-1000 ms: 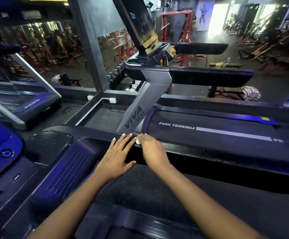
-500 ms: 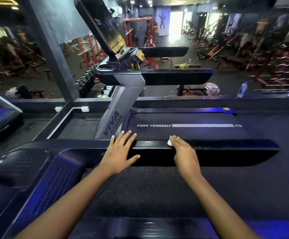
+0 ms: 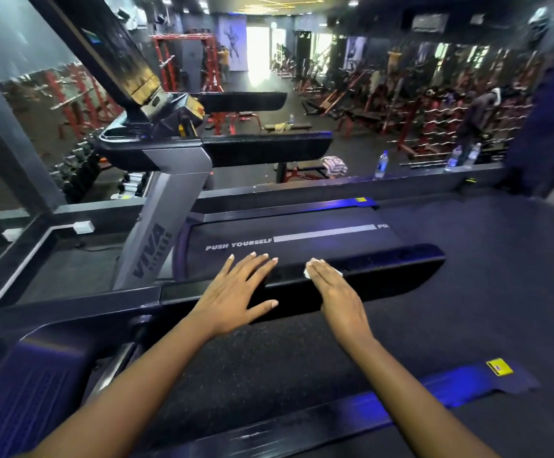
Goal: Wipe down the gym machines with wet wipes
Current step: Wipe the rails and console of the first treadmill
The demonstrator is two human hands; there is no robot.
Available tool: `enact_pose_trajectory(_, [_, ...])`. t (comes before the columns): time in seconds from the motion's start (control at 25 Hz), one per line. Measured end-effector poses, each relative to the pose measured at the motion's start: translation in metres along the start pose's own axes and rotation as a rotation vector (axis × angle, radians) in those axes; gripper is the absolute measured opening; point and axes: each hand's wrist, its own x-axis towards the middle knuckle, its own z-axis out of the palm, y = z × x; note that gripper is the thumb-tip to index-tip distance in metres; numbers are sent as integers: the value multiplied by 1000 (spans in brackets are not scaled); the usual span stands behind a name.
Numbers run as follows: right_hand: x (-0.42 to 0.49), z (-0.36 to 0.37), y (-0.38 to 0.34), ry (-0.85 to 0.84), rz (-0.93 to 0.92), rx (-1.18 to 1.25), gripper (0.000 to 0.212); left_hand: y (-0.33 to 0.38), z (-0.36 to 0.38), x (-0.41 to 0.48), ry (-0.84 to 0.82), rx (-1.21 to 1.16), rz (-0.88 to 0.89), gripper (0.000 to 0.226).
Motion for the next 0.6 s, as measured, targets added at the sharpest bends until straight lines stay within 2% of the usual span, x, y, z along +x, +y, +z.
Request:
enact_pose_trajectory(0.08, [1,-18,26,8,93,-3,52,5,6,3,12,77,25,85])
enact_pose_trajectory(0.16, [8,-26,39,78,187,-24,62,7,11,2,17,136,3,76])
enact_pose_trajectory(0.24, [19,-25,21,95,143,-8,61,7,14,1,39,122,-13,73])
enact_pose_trajectory(0.32, [26,-11,-14,-20,16,74,49,7,15,0,67,124,0,72])
enact_pose_trajectory(0.4, [24,2,-36,-97,-26,111,45,5,16,1,77,136,10,71])
enact_pose_trajectory(0.6, [20,-13,17,-20,50,36,51,4,15,0,88,126,7,68])
